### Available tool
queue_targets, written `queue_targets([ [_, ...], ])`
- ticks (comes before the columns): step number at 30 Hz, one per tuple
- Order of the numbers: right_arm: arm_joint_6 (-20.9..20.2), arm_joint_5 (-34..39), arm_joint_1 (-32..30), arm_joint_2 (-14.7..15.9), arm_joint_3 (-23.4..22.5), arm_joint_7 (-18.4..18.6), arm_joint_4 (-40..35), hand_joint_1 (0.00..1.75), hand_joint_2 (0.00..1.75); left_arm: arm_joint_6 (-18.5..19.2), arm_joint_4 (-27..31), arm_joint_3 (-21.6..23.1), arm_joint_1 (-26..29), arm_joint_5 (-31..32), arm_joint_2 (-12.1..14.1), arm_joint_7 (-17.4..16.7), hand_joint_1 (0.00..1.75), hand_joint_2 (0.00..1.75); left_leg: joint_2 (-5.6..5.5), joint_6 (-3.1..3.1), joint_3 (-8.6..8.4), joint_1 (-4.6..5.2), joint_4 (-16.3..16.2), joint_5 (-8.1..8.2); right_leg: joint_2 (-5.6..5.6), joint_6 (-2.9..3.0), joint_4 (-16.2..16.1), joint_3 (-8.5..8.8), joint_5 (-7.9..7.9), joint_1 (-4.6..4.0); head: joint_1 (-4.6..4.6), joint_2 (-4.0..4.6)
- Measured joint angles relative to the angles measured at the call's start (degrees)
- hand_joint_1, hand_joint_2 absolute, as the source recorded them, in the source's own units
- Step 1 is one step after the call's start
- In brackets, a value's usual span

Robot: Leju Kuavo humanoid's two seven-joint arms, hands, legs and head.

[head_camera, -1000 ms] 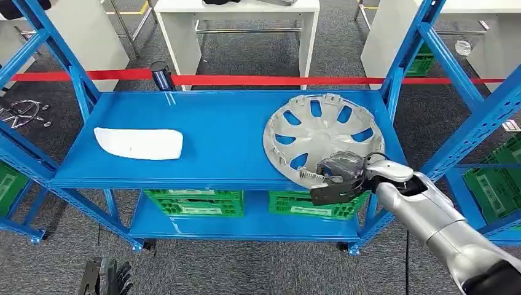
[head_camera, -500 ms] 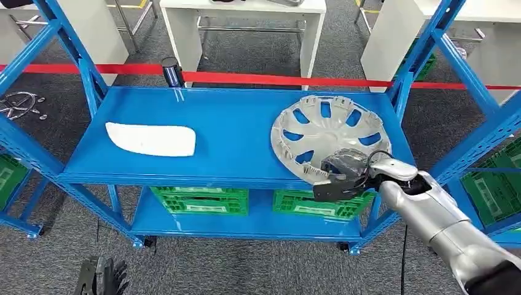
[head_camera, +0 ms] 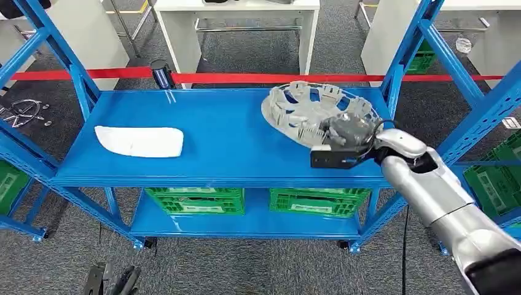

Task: Take the parts from the cabinet and place them on the table.

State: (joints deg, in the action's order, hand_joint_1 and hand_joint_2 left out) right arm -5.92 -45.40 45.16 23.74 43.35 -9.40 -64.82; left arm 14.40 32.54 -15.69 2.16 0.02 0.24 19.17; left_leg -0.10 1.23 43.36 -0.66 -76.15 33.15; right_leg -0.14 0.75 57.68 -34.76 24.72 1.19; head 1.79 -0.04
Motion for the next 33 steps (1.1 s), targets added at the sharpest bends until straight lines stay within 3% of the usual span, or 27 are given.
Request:
queue_targets([
  [1,0.07,-0.13,0.25,-0.07,-0.66,0.24,-0.6,1.75,1.75,0.02,0.0,0.02,0.17,0.0,-0.09,0.0,0.0,1.75,0.0,-0.08,-0.16,0.0,0.68,-1.03,0.0,0.0,0.01,0.01,0.01,-0.03,0.02,0.0],
  [2,0.15,-0.42,0.56,-0.09,-1.52,0.57,-1.36,1.71,1.75,0.09,0.0,0.02,0.22,0.0,-0.11,-0.02,0.0,1.75,0.0,-0.21,-1.47,0.0,3.74,-3.04,-0.02,-0.01,0.02,0.02,0.01,-0.08,0.02,0.0],
  [4,0.37,-0.92,1.47,-0.17,-3.26,1.03,-2.93,1.71,1.75,0.22,0.0,0.02,0.19,0.02,0.0,0.0,0.0,1.75,-0.01,-0.92,-6.28,0.11,13.82,-8.03,-0.09,-0.03,-0.01,0.08,0.01,-0.18,0.02,0.0],
  [5,0.55,-1.07,1.96,-0.22,-4.31,1.16,-3.74,1.71,1.75,0.35,0.0,0.02,0.18,0.02,0.09,0.0,0.0,1.75,-0.07,-1.61,-8.24,0.42,17.81,-8.5,-0.11,-0.09,-0.01,-0.01,0.0,-0.23,-0.02,0.0],
  [6,0.7,-1.18,2.39,-0.2,-5.16,1.18,-4.33,1.71,1.75,0.37,0.0,0.04,0.21,0.02,0.13,0.0,0.0,1.75,0.02,-1.65,-8.83,0.59,18.48,-8.24,-0.16,-0.34,0.04,-0.3,0.01,-0.69,-0.04,0.0],
  [8,0.85,-1.49,2.55,-0.22,-6.08,1.18,-5.16,1.73,1.75,0.44,0.0,0.02,0.27,0.07,0.2,0.0,0.0,1.75,-0.02,-1.81,-8.65,0.83,18.29,-8.23,-0.08,-0.75,-0.09,-0.37,-0.16,-0.35,-0.04,0.0],
  [9,0.88,-1.53,2.68,-0.31,-6.43,1.18,-5.62,1.73,1.75,0.44,0.0,0.02,0.27,0.07,0.2,0.0,0.0,1.75,-0.04,-2.13,-8.68,0.91,18.59,-8.4,-0.06,-1.08,-0.36,-0.27,-0.32,-0.37,-0.04,0.0],
  [10,0.9,-1.57,2.76,-0.33,-6.87,1.18,-6.24,1.73,1.75,0.44,0.11,0.02,0.27,0.07,0.2,0.0,0.0,1.75,0.04,-2.79,-9.3,0.27,19.7,-9.06,0.0,-1.42,-0.15,-0.58,0.01,-0.43,-0.04,0.0],
  [11,0.94,-1.55,2.94,-0.28,-7.22,1.14,-6.5,1.71,1.75,0.5,0.15,0.02,0.22,0.07,0.13,0.0,0.0,1.75,0.01,-3.05,-9.48,0.4,20.15,-9.3,0.05,-1.3,1.38,-1.3,0.94,-0.39,-0.15,0.0],
  [14,1.12,-1.79,2.73,-0.28,-8.16,1.18,-7.04,1.73,1.75,0.52,0.22,0.02,0.28,0.07,-0.04,0.0,0.0,1.75,-0.13,-3.28,-9.41,0.5,20.09,-9.36,0.05,-0.6,14.49,-7.33,6.33,-0.33,-0.15,0.0],
  [15,1.18,-1.9,2.49,-0.28,-8.4,1.23,-7.31,1.73,1.75,0.52,0.22,0.02,0.32,0.07,-0.09,-0.02,0.0,1.75,-0.19,-3.29,-9.39,0.51,20.05,-9.35,0.04,-0.86,17.92,-9.02,7.17,-0.32,-0.17,0.0],
  [16,1.2,-1.97,2.22,-0.33,-8.86,1.34,-7.66,1.73,1.75,0.5,0.22,0.02,0.34,0.07,-0.15,-0.04,0.0,1.75,-0.26,-3.27,-9.45,0.49,20.04,-9.32,0.06,-1.33,17.96,-9.14,6.7,-0.24,-0.15,0.0],
  [17,1.23,-1.99,2.15,-0.37,-9.49,1.51,-8.07,1.73,1.75,0.5,0.22,0.02,0.33,0.07,-0.22,-0.09,0.0,1.75,-0.32,-3.23,-9.48,0.46,19.98,-9.28,0.07,-2.0,15.25,-7.87,5.3,-0.1,-0.22,0.0],
  [19,1.23,-2.01,2.18,-0.44,-10.63,1.62,-8.79,1.73,1.75,0.48,0.22,0.02,0.34,0.2,-0.39,-0.11,0.0,1.75,-0.42,-2.76,-9.5,0.33,19.46,-8.92,0.16,-3.29,4.51,-2.7,0.98,0.29,-0.22,0.0],
  [20,1.27,-2.01,2.18,-0.5,-11.24,1.64,-9.2,1.73,1.75,0.5,0.26,0.02,0.37,0.39,-0.37,-0.11,0.0,1.75,-0.43,-2.38,-9.31,0.39,19.05,-8.6,0.38,-3.32,0.17,-0.87,0.14,0.45,-0.28,0.0],
  [21,1.4,-2.01,2.12,-0.7,-11.72,1.64,-9.59,1.73,1.75,0.57,0.31,0.02,0.38,0.52,-0.37,-0.22,0.0,1.75,-0.41,-2.04,-8.89,0.73,18.67,-8.37,0.03,-2.46,0.15,-0.32,0.18,-0.03,-0.24,0.0],
  [22,1.55,-1.95,1.9,-0.7,-12.23,1.64,-10.02,1.73,1.75,0.79,0.46,0.02,0.58,0.63,-0.28,-0.31,0.0,1.75,-0.39,-1.9,-8.86,0.74,18.66,-8.34,-0.02,-1.97,0.3,-0.46,0.19,-0.03,-0.24,0.0],
  [24,1.62,-1.92,1.54,-1.05,-13.3,1.68,-10.69,1.73,1.75,1.11,0.72,0.04,1.06,0.68,-0.39,-0.81,0.0,1.75,-0.3,-1.61,-9.0,0.53,18.74,-8.3,-0.18,-1.29,0.34,-0.52,0.23,-0.25,-0.2,0.0],
  [25,1.62,-1.94,1.53,-1.29,-13.73,1.71,-11.1,1.73,1.75,1.14,0.83,0.02,1.15,0.68,-0.26,-1.05,0.0,1.75,-0.29,-1.3,-8.94,0.43,18.52,-7.99,-0.2,-0.89,0.19,-0.38,0.14,0.38,-0.22,0.0],
  [26,1.62,-1.95,1.47,-1.49,-14.02,1.71,-11.48,1.73,1.75,1.14,0.96,0.04,1.27,0.7,-0.33,-1.18,0.0,1.75,-0.23,-0.93,-8.24,0.38,17.54,-7.15,-0.23,-0.74,0.19,-0.24,0.24,0.34,-0.2,0.0],
  [27,1.62,-1.92,1.34,-1.6,-14.48,1.73,-11.79,1.73,1.75,1.11,1.16,0.04,1.33,0.7,-0.33,-1.25,0.0,1.75,-0.2,-0.59,-6.94,0.32,14.48,-5.32,-0.21,-0.29,0.19,-0.16,0.28,0.34,-0.04,0.0],
  [29,1.62,-1.49,0.72,-2.16,-15.3,1.73,-12.16,1.73,1.75,0.9,1.27,0.02,1.51,0.85,-0.31,-1.62,0.0,1.75,-0.19,-0.16,-2.18,0.06,4.77,-1.24,-0.22,-0.19,0.21,-0.17,0.35,0.16,-0.09,0.0],
  [30,1.62,-1.03,0.28,-2.41,-15.66,1.71,-12.35,1.73,1.75,0.81,1.33,0.04,1.7,0.98,-0.35,-1.79,0.0,1.75,-0.18,-0.15,-0.15,0.03,0.94,-0.15,-0.24,-0.14,0.22,-0.16,0.39,0.08,-0.09,0.0],
  [31,1.6,-0.13,-0.1,-2.65,-16.14,1.6,-12.51,1.73,1.75,0.65,1.44,0.04,1.86,1.09,-0.46,-1.92,0.0,1.75,-0.18,-0.25,0.68,0.03,-0.13,-0.48,-0.3,-0.14,0.22,-0.11,0.41,0.01,-0.09,0.0],
  [32,1.51,0.99,-0.45,-2.95,-16.66,1.47,-12.66,1.73,1.75,0.66,1.64,0.04,1.98,1.11,-0.5,-2.08,0.0,1.75,-0.19,-0.38,0.2,0.04,1.48,-2.03,-0.39,-0.11,0.22,-0.03,0.44,-0.07,-0.09,0.0],
  [33,1.36,2.35,-0.82,-3.19,-17.29,1.23,-12.96,1.73,1.75,0.66,1.83,0.04,2.02,1.11,-0.52,-2.1,0.0,1.75,-0.19,-0.67,-1.55,0.06,5.62,-4.61,-0.48,-0.09,0.22,0.08,0.48,-0.17,-0.07,0.0],
])
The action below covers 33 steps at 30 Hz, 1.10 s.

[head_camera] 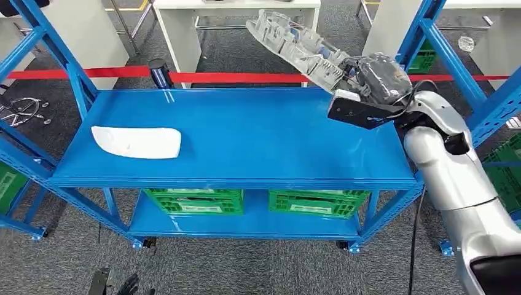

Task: Take the parts from the cabinet and place them on the table.

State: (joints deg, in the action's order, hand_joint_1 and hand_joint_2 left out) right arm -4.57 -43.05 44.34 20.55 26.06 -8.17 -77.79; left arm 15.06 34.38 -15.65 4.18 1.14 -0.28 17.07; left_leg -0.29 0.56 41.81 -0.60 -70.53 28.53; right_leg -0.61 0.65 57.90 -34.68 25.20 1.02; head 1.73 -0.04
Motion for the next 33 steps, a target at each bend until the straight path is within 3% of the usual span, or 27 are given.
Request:
queue_targets([
  [2,-1.31,4.83,-0.77,-0.57,-1.73,-1.14,-0.66,1.73,1.75,0.0,0.64,-0.02,0.03,0.11,0.09,-0.46,0.0,1.75,-0.09,-1.23,-4.94,0.41,10.75,-5.06,-0.05,0.09,-0.04,0.19,0.1,-0.15,-0.02,0.0],
  [3,-1.92,7.38,-1.21,-0.81,-2.58,-1.79,-0.81,1.73,1.75,0.0,0.83,-0.02,0.0,0.22,0.13,-0.65,0.0,1.75,-0.01,-1.57,-6.29,0.6,12.11,-4.26,-0.07,-0.11,-0.02,-0.05,0.19,-0.61,-0.11,0.0],
  [6,-3.19,13.5,-2.98,-1.36,-5.17,-3.44,-1.34,1.73,1.75,0.02,1.16,-0.04,0.29,0.68,0.11,-1.05,0.0,1.75,-0.01,-1.66,-6.06,0.96,12.49,-4.22,-0.01,-0.52,-0.28,-0.18,0.0,-0.34,-0.07,0.0],
  [7,-3.41,13.95,-3.19,-1.66,-5.77,-3.67,-1.66,1.73,1.75,0.02,1.33,-0.04,0.32,0.68,0.09,-1.07,0.0,1.75,0.01,-2.02,-6.33,0.9,13.23,-4.53,-0.03,-1.07,-0.58,-0.06,-0.07,-0.45,-0.02,0.0],
  [8,-3.48,14.11,-3.52,-1.71,-6.28,-3.7,-1.88,1.73,1.75,0.02,1.54,-0.02,0.31,0.7,0.04,-1.11,0.0,1.75,0.16,-2.28,-6.86,0.37,14.13,-5.07,0.19,-1.1,0.08,-0.57,0.42,-0.29,-0.07,0.0],
  [9,-3.79,14.79,-3.56,-1.71,-6.76,-3.83,-1.9,1.73,1.75,0.02,1.71,-0.04,0.22,0.7,-0.07,-1.11,0.0,1.75,0.11,-2.64,-6.95,0.45,14.42,-5.26,0.2,-0.8,2.42,-1.67,1.88,-0.37,-0.2,0.0],
  [11,-4.9,18.16,-4.48,-1.92,-7.8,-4.36,-1.93,1.73,1.75,0.04,1.75,-0.04,0.3,0.85,-0.13,-1.18,0.0,1.75,0.0,-2.73,-6.9,0.47,14.42,-5.3,0.19,-0.23,11.66,-5.9,5.63,-0.36,-0.2,0.0],
  [12,-5.51,20.63,-5.23,-2.1,-8.31,-4.79,-1.97,1.73,1.75,0.02,1.75,-0.04,0.37,1.0,-0.18,-1.18,0.0,1.75,-0.02,-2.75,-6.9,0.47,14.39,-5.28,0.19,-0.25,16.03,-7.99,6.99,-0.34,-0.2,0.0],
  [13,-6.08,22.62,-6.05,-2.3,-8.86,-4.99,-2.1,1.73,1.75,0.02,1.75,-0.04,0.45,1.29,-0.2,-1.22,0.0,1.75,-0.05,-2.75,-6.92,0.46,14.36,-5.27,0.2,-0.64,18.41,-9.2,7.36,-0.26,-0.2,0.0],
  [14,-6.67,24.48,-6.73,-2.52,-9.43,-5.14,-2.39,1.73,1.75,0.02,1.75,-0.04,0.48,1.47,-0.24,-1.25,0.0,1.75,-0.1,-2.72,-6.97,0.44,14.33,-5.25,0.22,-1.16,17.45,-8.87,6.62,-0.09,-0.2,0.0],
  [15,-7.44,26.38,-7.19,-2.73,-9.97,-5.34,-2.65,1.73,1.75,0.02,1.75,-0.04,0.49,1.79,-0.33,-1.27,0.0,1.75,-0.15,-2.66,-7.01,0.41,14.26,-5.21,0.26,-1.89,13.75,-7.04,4.95,0.1,-0.2,0.0],
  [17,-8.72,29.72,-7.78,-3.23,-11.06,-5.53,-3.47,1.73,1.75,0.39,1.77,-0.07,0.51,1.99,-0.46,-1.27,0.0,1.75,-0.21,-2.19,-7.0,0.32,13.74,-4.9,0.53,-3.05,2.68,-1.54,0.9,0.48,-0.22,0.0],
  [18,-9.18,30.89,-7.96,-3.54,-11.52,-5.6,-3.72,1.73,1.75,0.48,1.86,-0.13,0.58,2.1,-0.42,-1.29,0.0,1.75,-0.23,-1.73,-6.67,0.66,13.22,-4.59,0.81,-2.63,-0.03,-0.28,0.63,0.47,-0.22,0.0],
  [19,-9.95,32.08,-8.31,-3.96,-11.96,-5.64,-3.98,1.73,1.75,0.66,1.99,-0.17,0.69,2.43,-0.44,-1.33,0.0,1.75,-0.21,-1.47,-6.48,0.76,12.93,-4.42,0.44,-1.91,0.02,-0.06,0.32,0.27,-0.09,0.0],
  [22,-11.48,35.01,-9.23,-4.94,-13.14,-5.69,-4.62,1.73,1.75,0.94,2.17,-0.24,1.15,2.67,-0.42,-1.46,0.0,1.75,-0.16,-0.89,-6.54,0.49,13.01,-4.54,0.32,-0.87,0.1,-0.14,0.2,-0.07,-0.13,0.0],
  [24,-13.87,38.57,-9.27,-5.66,-13.6,-5.95,-4.83,1.73,1.75,1.05,2.19,-0.24,1.13,2.95,-0.39,-1.49,0.0,1.75,-0.02,-0.17,-5.47,0.28,11.03,-2.83,0.35,-0.21,-0.03,0.12,0.11,0.46,0.04,0.0],
  [27,-18.0,46.53,-9.81,-6.63,-14.26,-6.87,-4.83,1.73,1.75,1.05,1.95,-0.2,1.1,3.1,-0.26,-1.03,0.0,1.75,0.0,0.52,0.75,-0.09,-2.67,3.4,0.34,-0.02,-0.01,0.08,0.17,0.3,0.09,0.0],
  [28,-19.33,49.07,-10.23,-6.91,-14.36,-7.04,-4.79,1.73,1.75,1.03,1.66,-0.17,1.06,3.15,-0.24,-0.81,0.0,1.75,0.0,0.56,2.3,-0.1,-5.68,4.02,0.32,-0.02,0.0,0.09,0.18,0.24,0.09,0.0],
  [29,-20.49,51.34,-10.59,-7.13,-14.45,-7.17,-4.7,1.73,1.75,1.03,1.42,-0.17,1.01,3.17,-0.24,-0.59,0.0,1.75,0.0,0.49,2.42,-0.1,-5.61,3.33,0.27,-0.02,0.0,0.1,0.18,0.21,0.09,0.0],
  [30,-21.52,53.31,-10.82,-7.35,-14.54,-7.37,-4.68,1.73,1.75,1.05,1.21,-0.17,0.92,3.17,-0.22,-0.44,0.0,1.75,0.0,0.35,1.26,-0.1,-2.98,1.57,0.16,-0.04,0.0,0.13,0.19,0.17,0.09,0.0],
  [32,-24.4,58.62,-10.87,-7.98,-14.69,-7.54,-4.68,1.73,1.75,1.03,1.03,-0.15,0.83,3.19,-0.09,-0.11,0.0,1.75,-0.01,-0.37,-4.17,0.0,7.86,-3.59,-0.1,-0.07,0.0,0.37,0.21,0.08,0.09,0.0],
  [33,-25.7,60.92,-10.87,-8.44,-14.89,-7.65,-4.68,1.73,1.75,0.98,0.92,-0.15,0.7,3.19,0.04,0.02,0.0,1.75,-0.06,-0.9,-6.21,0.21,11.98,-4.27,-0.12,-0.09,-0.04,0.43,0.22,0.11,0.07,0.0],
])
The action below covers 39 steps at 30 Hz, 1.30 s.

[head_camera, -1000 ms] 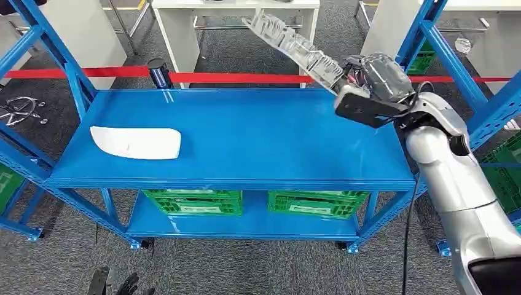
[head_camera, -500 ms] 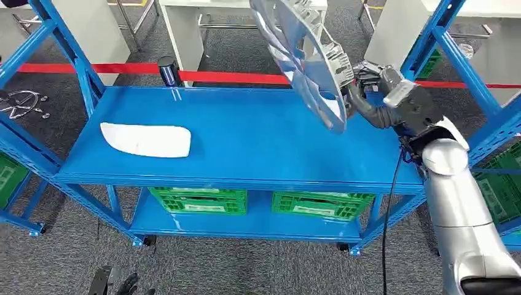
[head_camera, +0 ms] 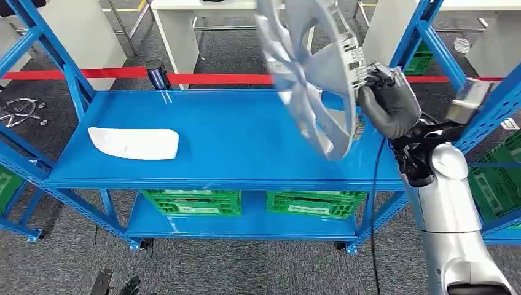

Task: Take the parts from the cabinet and place them on the table.

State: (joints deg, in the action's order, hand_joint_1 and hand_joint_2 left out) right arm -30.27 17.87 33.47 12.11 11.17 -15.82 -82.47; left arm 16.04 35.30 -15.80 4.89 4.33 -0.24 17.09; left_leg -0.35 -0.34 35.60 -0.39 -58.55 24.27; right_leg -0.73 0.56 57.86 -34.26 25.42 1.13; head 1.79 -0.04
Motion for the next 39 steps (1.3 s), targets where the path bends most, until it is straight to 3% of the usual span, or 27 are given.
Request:
queue_targets([
  [1,-0.94,1.73,0.04,-0.31,-0.04,0.0,0.0,1.73,1.75,-0.04,-0.2,0.04,-0.16,0.04,0.02,0.02,0.0,1.75,0.06,-0.08,-0.87,0.28,0.71,0.49,-0.05,-0.07,0.05,-0.33,0.0,-0.56,-0.07,0.0],
  [3,-2.32,4.58,-0.73,-0.86,-0.04,0.06,-0.02,1.73,1.75,-0.13,-0.22,0.04,-0.09,0.13,0.11,0.02,0.0,1.75,0.05,-0.1,-0.67,0.42,0.62,0.54,0.0,-0.39,-0.03,-0.39,-0.09,-0.27,-0.04,0.0],
  [4,-2.94,5.87,-1.07,-1.18,-0.04,0.11,-0.04,1.73,1.75,-0.15,-0.22,0.04,-0.02,0.15,0.11,-0.02,0.0,1.75,0.02,-0.28,-0.67,0.54,0.74,0.45,0.0,-0.84,-0.36,-0.28,-0.25,-0.24,0.0,0.0],
  [6,-4.07,8.01,-1.49,-1.77,-0.04,0.2,-0.22,1.73,1.75,-0.2,-0.22,0.02,-0.05,0.15,0.09,-0.11,0.0,1.75,0.13,-1.17,-1.66,0.07,2.41,-0.39,0.24,-1.12,0.57,-0.85,0.6,-0.38,-0.07,0.0],
  [7,-4.46,8.89,-1.49,-1.9,-0.04,0.26,-0.22,1.73,1.75,-0.22,-0.22,0.02,-0.12,0.15,0.07,-0.11,0.0,1.75,0.15,-1.55,-1.69,0.05,2.56,-0.58,0.24,-0.73,3.66,-2.19,2.27,-0.38,-0.24,0.0],
  [9,-5.23,10.36,-2.21,-2.25,-0.04,0.74,-0.22,1.73,1.75,-0.28,-0.22,0.0,0.05,0.18,0.02,-0.28,0.0,1.75,0.1,-1.62,-1.6,0.17,2.54,-0.58,0.24,-0.4,13.31,-6.74,5.98,-0.31,-0.26,0.0],
  [10,-5.51,10.92,-2.61,-2.49,0.0,1.01,-0.22,1.73,1.75,-0.31,-0.24,0.0,0.15,0.2,0.0,-0.33,0.0,1.75,0.09,-1.63,-1.54,0.22,2.48,-0.58,0.25,-0.57,17.17,-8.64,7.02,-0.26,-0.24,0.0],
  [11,-6.02,11.75,-2.85,-2.73,0.04,1.36,-0.2,1.73,1.75,-0.33,-0.28,-0.04,0.19,0.33,-0.02,-0.37,0.0,1.75,0.09,-1.63,-1.51,0.23,2.43,-0.58,0.26,-0.97,17.99,-9.13,6.87,-0.19,-0.26,0.0],
  [12,-6.45,12.7,-2.92,-3.02,0.09,1.74,-0.2,1.73,1.75,-0.39,-0.35,-0.09,0.19,0.42,-0.06,-0.39,0.0,1.75,0.08,-1.61,-1.52,0.22,2.35,-0.57,0.28,-1.49,16.03,-8.16,5.8,-0.08,-0.26,0.0],
  [14,-7.82,15.32,-2.77,-3.58,0.41,2.88,-0.2,1.73,1.75,-0.37,-0.35,-0.2,0.18,0.5,-0.11,-0.39,0.0,1.75,0.01,-1.37,-1.52,0.15,1.95,-0.41,0.46,-2.71,5.11,-2.55,1.56,0.17,-0.26,0.0],
  [15,-8.31,16.43,-2.76,-3.83,0.55,3.24,-0.2,1.73,1.75,-0.37,-0.35,-0.28,0.18,0.55,-0.15,-0.39,0.0,1.75,-0.02,-1.05,-1.42,0.25,1.55,-0.2,0.69,-2.72,0.02,0.02,0.36,0.31,-0.28,0.0],
  [17,-9.36,18.55,-3.0,-4.53,0.83,3.85,-0.2,1.73,1.75,-0.26,-0.33,-0.5,0.24,0.79,-0.15,-0.52,0.0,1.75,-0.06,-0.55,-0.95,0.6,1.18,0.01,0.5,-1.25,0.0,0.17,0.31,-0.07,-0.15,0.0],
  [19,-10.5,20.71,-3.33,-4.88,1.03,4.44,-0.22,1.73,1.75,-0.17,-0.31,-0.79,0.43,1.07,-0.24,-0.7,0.0,1.75,-0.03,0.09,-0.96,0.35,1.34,-0.26,0.43,-0.66,0.06,0.02,0.24,-0.43,-0.22,0.0],
  [21,-12.07,22.98,-3.45,-5.6,1.49,5.18,-0.35,1.73,1.75,-0.11,-0.22,-1.07,0.48,1.58,-0.28,-1.03,0.0,1.75,-0.02,0.8,-0.33,0.12,0.41,0.62,0.42,-0.08,-0.29,0.25,-0.1,0.24,-0.2,0.0],
  [22,-12.55,23.57,-3.59,-5.9,1.73,5.38,-0.48,1.73,1.75,-0.09,-0.2,-1.27,0.47,1.66,-0.3,-1.05,0.0,1.75,0.06,1.15,0.74,0.08,-2.2,2.47,0.43,0.17,-0.27,0.32,0.0,0.29,0.0,0.0],
  [24,-13.8,24.91,-4.22,-6.47,2.27,5.84,-0.55,1.73,1.75,0.07,-0.2,-1.53,0.52,1.77,-0.33,-1.16,0.0,1.75,0.07,1.7,4.83,-0.22,-11.19,6.78,0.44,0.42,-0.25,0.28,-0.04,0.17,0.04,0.0],
  [25,-14.56,25.88,-4.76,-6.64,2.6,6.16,-0.55,1.73,1.75,0.09,-0.22,-1.6,0.66,1.81,-0.39,-1.18,0.0,1.75,0.07,1.85,6.84,-0.33,-15.49,8.3,0.45,0.43,-0.24,0.26,-0.03,0.08,0.02,0.0],
  [26,-15.3,26.89,-5.34,-6.8,2.99,6.34,-0.55,1.73,1.75,0.22,-0.22,-1.66,0.82,2.01,-0.41,-1.18,0.0,1.75,0.07,1.89,7.8,-0.36,-17.39,8.42,0.45,0.43,-0.23,0.27,-0.03,0.06,0.02,0.0],
  [27,-15.94,27.6,-5.8,-6.95,3.28,6.49,-0.55,1.73,1.75,0.39,-0.22,-1.73,0.94,2.21,-0.43,-1.2,0.0,1.75,0.07,1.81,7.22,-0.36,-16.13,7.28,0.43,0.42,-0.22,0.32,-0.02,0.06,0.02,0.0],
  [28,-16.65,28.35,-6.28,-7.06,3.56,6.66,-0.72,1.73,1.75,0.68,-0.2,-1.77,1.03,2.27,-0.43,-1.2,0.0,1.75,0.07,1.71,5.28,-0.36,-12.19,5.06,0.41,0.41,-0.23,0.37,-0.02,0.07,0.02,0.0],
  [30,-17.73,29.63,-7.15,-7.1,4.2,6.99,-1.49,1.73,1.75,0.85,0.02,-1.86,1.19,2.34,-0.43,-1.2,0.0,1.75,0.07,1.22,-0.65,-0.34,-1.03,0.38,0.35,0.37,-0.25,0.54,0.0,0.06,0.02,0.0],
  [31,-18.06,29.93,-7.44,-7.1,4.5,7.04,-1.79,1.73,1.75,0.92,0.15,-1.9,1.19,2.36,-0.41,-1.31,0.0,1.75,0.0,1.0,-1.73,-0.09,1.06,1.29,0.34,0.27,-0.25,0.4,-0.02,-0.2,0.0,0.0],
  [34,-19.22,30.76,-8.89,-7.1,5.27,7.04,-2.51,1.73,1.75,0.92,0.5,-2.1,1.61,2.47,-0.46,-1.73,0.0,1.75,-0.02,0.27,-1.73,0.37,0.95,1.02,0.36,-0.62,-0.5,0.25,-0.15,-0.22,-0.07,0.0],
  [35,-19.81,31.18,-9.38,-7.1,5.68,7.01,-2.89,1.73,1.75,0.92,0.74,-2.3,1.81,2.54,-0.5,-1.79,0.0,1.75,0.01,-0.23,-1.83,0.37,1.33,0.75,0.35,-1.01,-0.75,0.37,-0.3,-0.28,0.02,0.0],
  [36,-20.29,31.48,-9.78,-7.08,5.94,6.99,-3.3,1.73,1.75,0.9,0.96,-2.43,1.9,2.67,-0.54,-1.88,0.0,1.75,0.13,-0.88,-2.33,-0.29,2.19,0.21,0.4,-1.15,-0.16,-0.14,0.19,-0.16,-0.09,0.0],
  [37,-20.53,31.64,-10.01,-7.08,6.12,6.99,-3.54,1.73,1.75,0.92,1.09,-2.47,1.87,2.71,-0.63,-1.88,0.0,1.75,0.12,-1.23,-2.44,-0.15,2.48,0.05,0.39,-0.94,1.74,-0.95,1.44,-0.34,-0.11,0.0],
  [39,-20.75,31.72,-10.61,-7.08,6.56,6.99,-3.72,1.73,1.75,0.92,1.22,-2.69,1.91,2.71,-0.67,-1.97,0.0,1.75,0.14,-1.46,-2.28,-0.07,2.46,-0.02,0.38,-0.4,10.4,-4.92,5.16,-0.25,-0.26,0.0],
])
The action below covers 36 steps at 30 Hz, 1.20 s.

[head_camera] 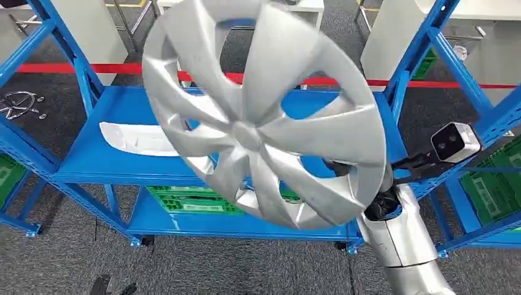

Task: Take the parts from the cabinet and place them on the table.

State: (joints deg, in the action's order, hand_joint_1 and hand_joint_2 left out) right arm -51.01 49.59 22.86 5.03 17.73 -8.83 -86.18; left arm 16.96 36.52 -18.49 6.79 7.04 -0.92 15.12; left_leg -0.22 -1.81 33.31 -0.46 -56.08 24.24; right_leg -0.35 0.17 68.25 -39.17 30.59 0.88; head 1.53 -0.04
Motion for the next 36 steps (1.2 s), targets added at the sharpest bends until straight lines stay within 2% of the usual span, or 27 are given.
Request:
queue_targets([
  [1,-0.07,0.04,-0.55,0.02,0.17,0.0,0.0,1.73,1.75,0.0,0.0,-0.04,0.08,0.0,-0.02,-0.06,0.0,1.75,0.0,-0.01,0.06,0.06,-0.02,0.01,0.0,0.05,4.89,-2.28,1.72,-0.01,-0.02,0.0],
  [2,-0.09,0.09,-1.01,0.02,0.37,0.0,0.0,1.73,1.75,0.0,0.0,-0.07,0.21,0.0,-0.02,-0.09,0.0,1.75,-0.01,-0.02,0.09,0.12,-0.03,0.01,0.01,-0.23,7.93,-3.73,2.41,0.0,0.0,0.0],
  [3,-0.11,0.09,-1.24,0.02,0.55,0.0,0.0,1.73,1.75,0.0,0.0,-0.09,0.28,0.0,-0.04,-0.09,0.0,1.75,-0.01,-0.01,0.05,0.13,-0.05,0.01,0.02,-0.61,7.31,-3.43,1.89,0.02,-0.02,0.0],
  [4,-0.15,0.11,-1.29,0.02,0.72,0.0,-0.04,1.73,1.75,0.0,0.0,-0.13,0.27,0.0,-0.07,-0.09,0.0,1.75,-0.04,0.0,0.03,0.13,-0.09,0.01,0.03,-1.09,4.11,-1.75,0.51,0.01,-0.02,0.0],
  [6,-0.63,0.39,-1.33,0.02,1.03,0.0,-0.42,1.73,1.75,-0.02,0.02,-0.15,0.25,0.09,-0.15,-0.09,0.0,1.75,-0.14,0.21,-0.01,0.13,-0.37,0.15,0.17,-1.84,-7.13,4.04,-3.49,0.01,-0.02,0.0],
  [7,-0.85,0.55,-1.43,0.04,1.16,0.02,-0.7,1.73,1.75,-0.11,0.02,-0.18,0.24,0.11,-0.22,-0.09,0.0,1.75,-0.16,0.47,0.13,0.22,-0.65,0.3,0.34,-1.31,-11.13,5.77,-4.08,-0.03,-0.07,0.0],
  [8,-1.2,0.74,-1.82,0.0,1.38,0.04,-1.07,1.73,1.75,-0.28,0.02,-0.26,0.25,0.2,-0.26,-0.11,0.0,1.75,-0.21,0.81,0.35,0.65,-0.92,0.51,0.27,-0.65,-11.19,6.18,-4.43,-0.25,0.0,0.0],
  [11,-1.92,1.14,-3.34,-0.02,1.92,0.02,-2.49,1.73,1.75,-0.96,0.02,-0.59,0.29,0.33,-0.39,-0.13,0.0,1.75,-0.17,1.49,0.34,0.39,-0.84,0.42,0.19,0.11,-11.05,6.07,-4.56,-0.53,0.0,0.0],
  [12,-2.05,1.14,-3.68,-0.11,2.19,0.02,-2.95,1.73,1.75,-1.12,0.04,-0.68,0.29,0.35,-0.39,-0.15,0.0,1.75,-0.17,1.82,0.55,0.24,-1.1,0.75,0.18,0.47,-11.29,6.24,-4.79,0.13,-0.02,0.0],
  [13,-2.19,1.16,-3.97,-0.31,2.43,0.09,-3.54,1.73,1.75,-1.42,0.11,-0.77,0.34,0.48,-0.46,-0.33,0.0,1.75,-0.09,2.27,1.27,0.15,-2.49,1.89,0.15,0.64,-11.27,6.28,-4.78,0.16,0.07,0.0],
  [14,-2.51,1.27,-4.4,-0.53,2.58,0.09,-4.11,1.73,1.75,-1.53,0.15,-0.92,0.31,0.7,-0.5,-0.61,0.0,1.75,-0.09,2.62,2.77,0.04,-5.95,4.06,0.16,0.81,-11.27,6.31,-4.7,0.17,0.26,0.0],
  [16,-2.8,1.53,-5.53,-0.7,3.08,0.26,-5.09,1.73,1.75,-1.86,0.33,-1.46,0.44,0.87,-0.61,-1.53,0.0,1.75,-0.08,3.13,7.31,-0.26,-15.73,8.31,0.19,0.85,-11.24,6.29,-4.66,0.12,0.24,0.0],
  [17,-2.91,1.77,-6.12,-0.81,3.32,0.39,-5.33,1.73,1.75,-1.9,0.33,-1.64,0.61,0.92,-0.74,-1.79,0.0,1.75,-0.08,3.24,8.94,-0.29,-19.05,9.09,0.19,0.86,-11.24,6.29,-4.65,0.11,0.24,0.0],
  [18,-2.97,2.01,-6.63,-1.01,3.56,0.52,-5.62,1.73,1.75,-1.9,0.33,-1.81,0.78,1.07,-0.85,-1.99,0.0,1.75,-0.08,3.28,9.37,-0.31,-19.67,8.57,0.18,0.9,-11.23,6.31,-4.62,0.11,0.24,0.0],
  [20,-3.26,2.67,-7.35,-1.46,3.93,1.07,-6.34,1.73,1.75,-2.08,0.33,-2.23,0.87,1.31,-1.01,-2.32,0.0,1.75,-0.07,3.12,6.71,-0.34,-13.83,4.88,0.08,0.88,-11.22,6.43,-4.61,0.13,0.26,0.0],
  [21,-3.39,3.01,-7.61,-1.75,4.11,1.33,-6.9,1.73,1.75,-2.14,0.33,-2.45,0.86,1.4,-1.05,-2.47,0.0,1.75,-0.06,2.86,3.23,-0.33,-6.91,1.74,-0.03,0.84,-11.22,6.61,-4.58,0.14,0.26,0.0],
  [22,-3.71,3.3,-7.82,-1.97,4.28,1.46,-7.34,1.73,1.75,-2.23,0.33,-2.58,0.85,1.59,-1.07,-2.58,0.0,1.75,-0.08,2.57,0.9,-0.32,-2.24,0.31,-0.04,0.83,-11.24,6.66,-4.58,0.11,0.24,0.0],
  [23,-3.98,3.61,-8.07,-2.1,4.44,1.53,-7.76,1.73,1.75,-2.23,0.33,-2.82,0.8,1.93,-1.16,-2.86,0.0,1.75,-0.13,2.45,-0.05,0.07,-1.11,1.12,-0.06,0.57,-11.14,6.36,-4.52,-0.51,0.22,0.0],
  [26,-4.87,4.53,-9.23,-2.43,4.9,2.08,-8.83,1.73,1.75,-2.06,0.76,-3.3,1.36,2.55,-1.55,-4.04,0.0,1.75,-0.17,1.75,0.39,0.34,-1.42,0.95,-0.06,-0.03,-11.32,6.17,-4.85,-0.26,0.2,0.0],
  [27,-5.07,4.77,-9.52,-2.54,4.96,2.38,-9.31,1.73,1.75,-2.05,1.16,-3.52,1.53,2.75,-1.75,-4.46,0.0,1.75,-0.12,1.17,0.34,0.21,-0.92,0.58,-0.07,-0.61,-11.32,6.19,-4.82,-0.39,0.2,0.0],
  [28,-5.24,4.83,-9.76,-2.54,5.05,2.62,-9.72,1.73,1.75,-1.99,1.53,-3.67,1.5,3.15,-2.11,-4.76,0.0,1.75,-0.03,0.64,0.16,-0.07,-0.46,0.19,-0.01,-0.6,-10.4,5.51,-3.99,-0.16,0.18,0.0],
  [29,-5.46,4.83,-9.79,-2.54,5.13,2.82,-10.05,1.73,1.75,-1.92,1.81,-3.89,1.43,3.17,-2.3,-4.89,0.0,1.75,-0.01,0.15,0.31,-0.07,-0.39,-0.01,0.0,-0.17,-7.63,4.28,-2.14,-0.22,0.03,0.0],
  [31,-5.68,4.83,-10.26,-2.54,5.29,3.24,-10.16,1.73,1.75,-1.75,2.03,-4.22,1.41,3.3,-2.58,-5.18,0.0,1.75,0.01,-0.24,0.69,0.09,-0.41,-0.25,0.0,0.46,1.89,0.19,2.05,-0.19,0.0,0.0],
  [32,-5.68,4.83,-10.59,-2.54,5.35,3.28,-10.16,1.73,1.75,-1.59,2.03,-4.39,1.41,3.39,-2.69,-5.27,0.0,1.75,0.02,-0.37,0.91,0.19,-0.43,-0.38,0.0,0.45,5.77,-1.43,3.41,-0.19,-0.02,0.0],
  [33,-5.73,4.83,-10.97,-2.54,5.42,3.34,-10.16,1.73,1.75,-1.44,2.03,-4.55,1.44,3.76,-2.84,-5.33,0.0,1.75,0.02,-0.35,1.1,0.28,-0.44,-0.58,0.01,0.11,7.7,-2.04,3.81,-0.13,0.0,0.0],
  [34,-5.75,4.83,-11.16,-2.54,5.49,3.41,-10.16,1.73,1.75,-1.33,2.03,-4.74,1.43,3.98,-2.93,-5.35,0.0,1.75,0.01,-0.32,1.25,0.32,-0.46,-0.73,0.01,-0.3,6.15,-0.96,3.17,-0.08,-0.02,0.0],
  [36,-5.81,4.83,-11.18,-2.54,5.64,3.58,-10.38,1.73,1.75,-1.18,2.03,-4.87,1.36,4.33,-3.15,-5.35,0.0,1.75,-0.07,-0.03,1.47,0.33,-0.6,-1.01,0.05,-1.16,-3.57,4.75,-0.06,-0.07,-0.02,0.0],
])
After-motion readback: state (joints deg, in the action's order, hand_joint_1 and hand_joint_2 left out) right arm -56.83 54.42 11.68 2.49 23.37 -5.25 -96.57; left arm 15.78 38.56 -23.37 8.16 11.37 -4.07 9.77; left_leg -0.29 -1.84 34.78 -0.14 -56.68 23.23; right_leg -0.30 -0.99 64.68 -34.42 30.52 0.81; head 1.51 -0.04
